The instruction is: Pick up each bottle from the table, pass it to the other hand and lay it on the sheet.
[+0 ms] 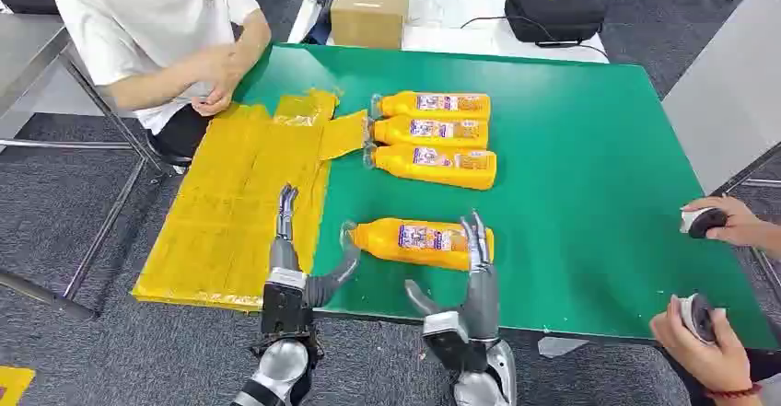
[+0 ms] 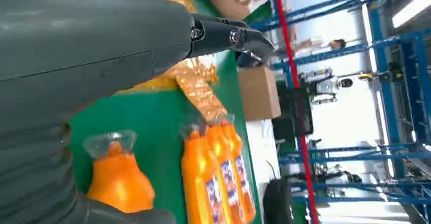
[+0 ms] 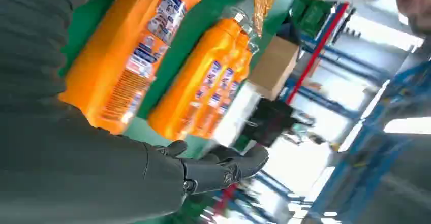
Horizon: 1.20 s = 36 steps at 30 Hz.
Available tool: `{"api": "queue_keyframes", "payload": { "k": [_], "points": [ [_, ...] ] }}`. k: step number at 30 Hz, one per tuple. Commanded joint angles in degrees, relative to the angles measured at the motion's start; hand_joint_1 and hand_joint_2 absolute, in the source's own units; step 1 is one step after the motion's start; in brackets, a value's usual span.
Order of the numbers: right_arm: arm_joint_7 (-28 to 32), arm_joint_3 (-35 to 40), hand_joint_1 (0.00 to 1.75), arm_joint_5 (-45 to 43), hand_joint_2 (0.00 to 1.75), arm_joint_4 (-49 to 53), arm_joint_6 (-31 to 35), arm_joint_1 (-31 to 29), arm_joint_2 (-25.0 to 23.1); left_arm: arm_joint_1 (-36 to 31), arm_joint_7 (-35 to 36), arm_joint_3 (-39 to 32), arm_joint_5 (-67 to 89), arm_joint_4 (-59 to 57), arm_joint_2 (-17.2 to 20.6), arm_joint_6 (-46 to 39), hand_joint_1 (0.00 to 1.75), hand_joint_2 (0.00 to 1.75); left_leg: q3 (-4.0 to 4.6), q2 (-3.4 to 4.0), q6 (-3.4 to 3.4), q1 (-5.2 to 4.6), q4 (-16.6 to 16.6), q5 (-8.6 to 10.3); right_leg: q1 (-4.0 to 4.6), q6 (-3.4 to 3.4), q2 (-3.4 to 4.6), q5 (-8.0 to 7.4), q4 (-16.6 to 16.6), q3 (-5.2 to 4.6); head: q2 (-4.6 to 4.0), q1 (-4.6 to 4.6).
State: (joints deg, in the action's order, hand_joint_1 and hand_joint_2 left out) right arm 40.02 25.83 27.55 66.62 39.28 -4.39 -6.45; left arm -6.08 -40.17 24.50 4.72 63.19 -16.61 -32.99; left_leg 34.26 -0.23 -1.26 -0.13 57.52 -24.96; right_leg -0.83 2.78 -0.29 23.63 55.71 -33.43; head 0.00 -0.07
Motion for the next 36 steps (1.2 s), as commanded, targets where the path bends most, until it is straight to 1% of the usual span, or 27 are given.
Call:
{"api": "queue_keyframes", "payload": {
  "k": [1, 2, 4, 5, 9, 10, 12, 15, 16, 17, 18, 19, 21, 27, 30, 31, 36],
  "points": [
    [-7.2, -5.8, 0.0, 11.1, 1.75, -10.1, -2.0, -6.8, 1.0, -0.5, 0.2, -1.2, -2.0, 1.6, 1.3, 3.7, 0.0, 1.75, -0.27, 0.06, 0.08, 0.03, -0.1, -0.06, 0.04, -0.1, 0.06, 0.04, -0.1, 0.26, 0.0, 0.02],
    [-8.4, -6.1, 0.0, 12.5, 1.75, -11.4, -2.6, -7.8, 1.0, -0.3, 0.2, -1.6, -2.3, 1.7, 1.2, 4.2, 0.0, 1.75, -0.19, 0.08, 0.06, 0.01, -0.1, -0.04, 0.02, -0.08, 0.08, 0.02, -0.1, 0.16, 0.0, 0.0],
    [-8.4, -6.1, 0.0, 12.5, 1.75, -11.4, -2.7, -8.0, 1.1, -0.4, 0.2, -1.6, -2.3, 1.7, 1.2, 4.2, 0.0, 1.75, -0.3, 0.19, 0.08, 0.02, -0.1, -0.08, 0.03, -0.1, 0.19, 0.02, -0.1, 0.25, 0.0, 0.02],
    [-8.4, -6.1, 0.0, 12.5, 1.75, -11.4, -2.7, -8.0, 1.1, -0.4, 0.2, -1.6, -2.3, 1.7, 1.2, 4.2, 0.0, 1.75, -0.21, 0.12, 0.07, 0.04, -0.1, -0.05, 0.04, -0.08, 0.11, 0.0, -0.1, 0.19, 0.0, 0.0],
    [-11.7, -6.6, 0.0, 15.7, 1.75, -15.0, -4.0, -12.1, 1.3, -0.1, 0.5, -2.3, -2.7, 3.7, 1.1, 5.5, 0.0, 1.75, -0.13, 0.1, 0.05, 0.01, 0.0, -0.03, 0.01, -0.06, 0.11, -0.01, 0.0, 0.1, 0.0, 0.02],
    [-14.5, -6.5, 0.0, 17.3, 1.75, -16.3, -5.4, -13.5, 1.7, -0.3, 1.0, -2.6, -2.6, 4.0, 1.0, 5.1, 0.0, 1.75, -0.22, 0.19, 0.07, 0.03, 0.0, -0.08, 0.03, -0.09, 0.2, 0.01, 0.0, 0.16, 0.0, 0.0],
    [-21.2, -5.3, 0.0, 21.3, 1.75, -20.3, -10.3, -17.1, 2.6, -0.6, 2.2, -3.8, -3.2, 3.9, 0.7, 4.8, 0.0, 1.75, -0.07, 0.15, 0.03, 0.0, 0.0, 0.0, 0.0, -0.04, 0.14, -0.04, 0.0, 0.03, 0.0, 0.0],
    [-21.8, -5.4, 0.0, 21.7, 1.75, -22.1, -10.8, -18.2, 2.7, -0.8, 2.4, -4.1, -3.5, 3.7, 0.7, 5.0, 0.0, 1.75, -0.16, 0.14, 0.05, 0.01, 0.0, -0.01, 0.01, -0.06, 0.13, -0.03, 0.0, 0.11, 0.0, 0.0],
    [-25.8, -4.2, 0.0, 24.0, 1.75, -25.4, -13.7, -20.5, 3.1, -1.1, 3.0, -4.7, -4.1, 3.5, 0.4, 5.2, 0.0, 1.75, -0.22, 0.13, 0.07, 0.02, 0.0, -0.04, 0.03, -0.09, 0.12, 0.0, 0.0, 0.18, 0.0, 0.0],
    [-28.0, -3.5, 0.0, 25.0, 1.75, -28.0, -15.9, -22.6, 3.3, -1.6, 3.6, -4.9, -4.4, 3.1, 0.2, 5.5, 0.0, 1.75, -0.18, 0.08, 0.05, 0.03, 0.0, -0.01, 0.04, -0.08, 0.08, -0.01, 0.0, 0.15, 0.0, 0.02],
    [-28.7, -3.1, 0.0, 25.6, 1.75, -30.2, -17.2, -24.4, 3.4, -2.1, 3.9, -4.9, -4.5, 2.8, 0.1, 5.8, 0.0, 1.75, -0.11, 0.08, 0.0, 0.0, 0.0, 0.03, 0.01, -0.04, 0.09, -0.03, 0.0, 0.08, 0.0, 0.0],
    [-29.3, -2.9, 0.0, 26.4, 1.75, -32.3, -17.8, -26.3, 3.3, -2.5, 4.2, -4.8, -4.5, 2.5, 0.0, 6.0, 0.0, 1.75, -0.21, 0.15, 0.03, 0.02, 0.0, -0.02, 0.02, -0.08, 0.16, 0.0, 0.0, 0.18, 0.0, 0.02],
    [-30.4, -2.4, 0.0, 27.5, 1.75, -34.7, -18.8, -28.7, 2.9, -3.1, 4.6, -4.8, -4.2, 2.1, -0.2, 5.8, 0.0, 1.75, -0.09, 0.11, 0.0, 0.0, 0.0, 0.04, 0.0, -0.01, 0.1, -0.06, 0.0, 0.08, 0.0, 0.02],
    [-30.7, -2.3, 0.0, 27.6, 1.75, -34.7, -18.7, -28.6, 2.7, -3.0, 4.6, -4.8, -4.2, 1.9, -0.2, 5.8, 0.0, 1.75, -0.23, 0.06, 0.05, 0.04, 0.0, -0.01, 0.05, -0.05, 0.06, -0.01, 0.0, 0.22, 0.0, 0.02],
    [-31.1, -2.0, 0.0, 28.0, 1.75, -34.9, -18.9, -28.6, 2.8, -3.0, 4.8, -4.8, -4.2, 1.9, -0.2, 5.8, 0.0, 1.75, -0.13, 0.0, 0.01, 0.01, 0.0, 0.04, 0.01, 0.01, 0.0, -0.03, 0.0, 0.13, 0.0, 0.0],
    [-31.3, -1.9, 0.0, 28.3, 1.75, -35.0, -19.0, -28.8, 2.8, -3.1, 4.9, -4.8, -4.2, 1.8, -0.3, 5.8, 0.0, 1.75, -0.28, 0.03, 0.06, 0.03, 0.0, -0.04, 0.04, -0.06, 0.04, 0.04, 0.0, 0.27, 0.0, 0.02],
    [-36.1, 0.5, 0.0, 30.6, 1.75, -37.8, -25.1, -31.9, 1.9, -3.9, 7.7, -5.8, -5.4, -0.1, -0.7, 6.1, 0.0, 1.75, -0.07, 0.06, 0.01, 0.0, 0.0, 0.05, 0.0, 0.01, 0.06, -0.06, 0.0, 0.05, 0.0, 0.0]
  ]
}}
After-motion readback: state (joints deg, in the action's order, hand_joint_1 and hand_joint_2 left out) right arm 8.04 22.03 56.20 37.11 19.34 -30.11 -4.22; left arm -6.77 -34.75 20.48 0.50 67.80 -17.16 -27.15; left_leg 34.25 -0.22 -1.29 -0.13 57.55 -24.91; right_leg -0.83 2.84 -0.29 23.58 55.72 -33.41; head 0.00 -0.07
